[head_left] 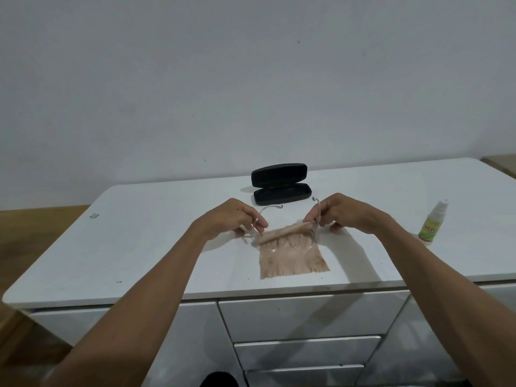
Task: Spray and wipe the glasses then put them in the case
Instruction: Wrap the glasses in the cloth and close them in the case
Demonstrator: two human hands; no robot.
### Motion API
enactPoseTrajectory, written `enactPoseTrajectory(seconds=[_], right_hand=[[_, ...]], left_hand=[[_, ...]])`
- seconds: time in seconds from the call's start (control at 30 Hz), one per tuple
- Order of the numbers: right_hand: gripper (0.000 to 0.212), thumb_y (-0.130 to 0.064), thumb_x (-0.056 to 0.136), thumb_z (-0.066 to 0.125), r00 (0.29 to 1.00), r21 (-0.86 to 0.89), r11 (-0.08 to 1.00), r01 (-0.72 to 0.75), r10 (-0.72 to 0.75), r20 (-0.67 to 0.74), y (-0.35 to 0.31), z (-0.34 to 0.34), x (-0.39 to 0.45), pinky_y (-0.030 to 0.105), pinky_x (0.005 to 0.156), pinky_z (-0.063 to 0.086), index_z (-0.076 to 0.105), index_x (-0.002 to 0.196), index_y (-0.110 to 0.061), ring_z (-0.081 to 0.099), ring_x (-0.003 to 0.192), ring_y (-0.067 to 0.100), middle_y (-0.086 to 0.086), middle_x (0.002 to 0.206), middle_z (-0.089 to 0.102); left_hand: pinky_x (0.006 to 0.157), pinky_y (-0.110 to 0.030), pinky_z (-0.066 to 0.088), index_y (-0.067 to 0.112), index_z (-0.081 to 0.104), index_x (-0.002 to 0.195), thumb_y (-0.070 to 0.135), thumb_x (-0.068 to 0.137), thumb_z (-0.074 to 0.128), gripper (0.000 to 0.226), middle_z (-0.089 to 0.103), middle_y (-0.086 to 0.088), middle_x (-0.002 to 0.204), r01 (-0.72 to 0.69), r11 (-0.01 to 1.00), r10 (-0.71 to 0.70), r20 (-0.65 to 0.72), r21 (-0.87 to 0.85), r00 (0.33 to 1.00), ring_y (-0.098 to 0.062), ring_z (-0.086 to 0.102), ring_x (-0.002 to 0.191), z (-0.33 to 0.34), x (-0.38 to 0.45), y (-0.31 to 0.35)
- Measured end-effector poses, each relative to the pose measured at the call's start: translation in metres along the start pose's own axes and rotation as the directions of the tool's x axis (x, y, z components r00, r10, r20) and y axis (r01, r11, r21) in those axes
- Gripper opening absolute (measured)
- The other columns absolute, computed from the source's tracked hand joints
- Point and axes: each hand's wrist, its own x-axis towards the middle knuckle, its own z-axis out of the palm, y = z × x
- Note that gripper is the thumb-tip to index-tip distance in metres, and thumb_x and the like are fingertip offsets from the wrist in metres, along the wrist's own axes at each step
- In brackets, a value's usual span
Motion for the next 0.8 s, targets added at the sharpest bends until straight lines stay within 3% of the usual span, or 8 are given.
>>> enactPoseTrajectory(seconds=[0.13,0.27,0.43,0.53,0.6,0.7,0.8], right_hand=[[0.047,0.014,0.080,0.043,1.000,-0.043,0.999,-0.011,0.012,0.014,-0.005,0.002,-0.003,0.034,0.076,0.039,0.082,0.080,-0.014,0.055,0.087,0.014,0.001,0.091,0.077],[0.045,0.014,0.079,0.044,1.000,-0.048,0.999,-0.020,0.020,-0.007,-0.006,0.005,-0.005,0.028,0.067,0.039,0.082,0.080,-0.010,0.056,0.081,0.012,0.000,0.089,0.077],[0.040,0.016,0.081,0.045,0.992,0.038,0.999,0.001,0.004,-0.125,-0.001,0.008,-0.011,0.026,0.058,0.037,0.078,0.091,-0.002,0.057,0.083,0.013,0.008,0.096,0.077],[0.041,0.016,0.081,0.042,0.981,0.024,1.000,0.017,-0.012,-0.192,0.001,0.012,-0.018,0.023,0.054,0.035,0.076,0.096,-0.003,0.056,0.078,0.013,0.002,0.092,0.072],[0.033,0.008,0.083,0.050,0.950,-0.009,1.000,0.012,-0.014,-0.311,0.004,0.017,-0.024,0.022,0.058,0.038,0.075,0.095,-0.009,0.057,0.077,0.013,-0.004,0.091,0.071],[0.014,-0.008,0.084,0.061,0.851,-0.030,0.999,0.026,-0.038,-0.523,0.008,0.024,-0.036,0.026,0.064,0.043,0.072,0.082,-0.017,0.061,0.079,0.015,-0.002,0.087,0.070],[0.013,-0.015,0.083,0.067,0.841,-0.135,0.990,0.040,-0.107,-0.531,0.010,0.032,-0.047,0.028,0.065,0.048,0.072,0.071,-0.016,0.065,0.078,0.017,-0.003,0.076,0.072]], left_hand=[[0.067,-0.027,0.046,0.008,0.081,0.088,-0.013,0.078,0.042,0.046,0.080,-0.008,0.088,0.008,0.994,-0.009,0.015,0.113,1.000,-0.011,0.067,0.077,0.003,0.001,0.002],[0.068,-0.030,0.045,0.004,0.080,0.089,-0.014,0.076,0.042,0.044,0.079,-0.010,0.086,-0.002,0.995,0.004,-0.023,0.103,1.000,-0.012,0.067,0.075,0.005,0.001,-0.001],[0.063,-0.028,0.044,0.006,0.075,0.081,-0.017,0.077,0.042,0.040,0.076,-0.005,0.081,-0.039,0.999,0.032,-0.183,-0.030,0.982,-0.019,0.062,0.080,0.007,-0.008,-0.007],[0.062,-0.029,0.044,0.011,0.074,0.081,-0.016,0.077,0.047,0.038,0.073,-0.005,0.081,-0.065,0.998,0.054,-0.278,-0.028,0.959,-0.021,0.058,0.076,0.007,-0.016,-0.014],[0.066,-0.032,0.046,0.012,0.071,0.081,-0.012,0.080,0.052,0.031,0.070,-0.004,0.081,-0.084,0.996,0.072,-0.371,-0.015,0.926,-0.021,0.057,0.071,0.009,-0.025,-0.017],[0.067,-0.032,0.048,0.012,0.067,0.076,-0.007,0.080,0.061,0.020,0.066,-0.002,0.075,-0.172,0.982,0.187,-0.493,0.077,0.850,-0.018,0.056,0.066,0.018,-0.041,-0.018],[0.068,-0.032,0.051,0.015,0.069,0.075,0.002,0.078,0.071,0.014,0.070,0.000,0.076,-0.245,0.937,0.336,-0.455,0.247,0.825,-0.022,0.061,0.069,0.034,-0.055,-0.017]])
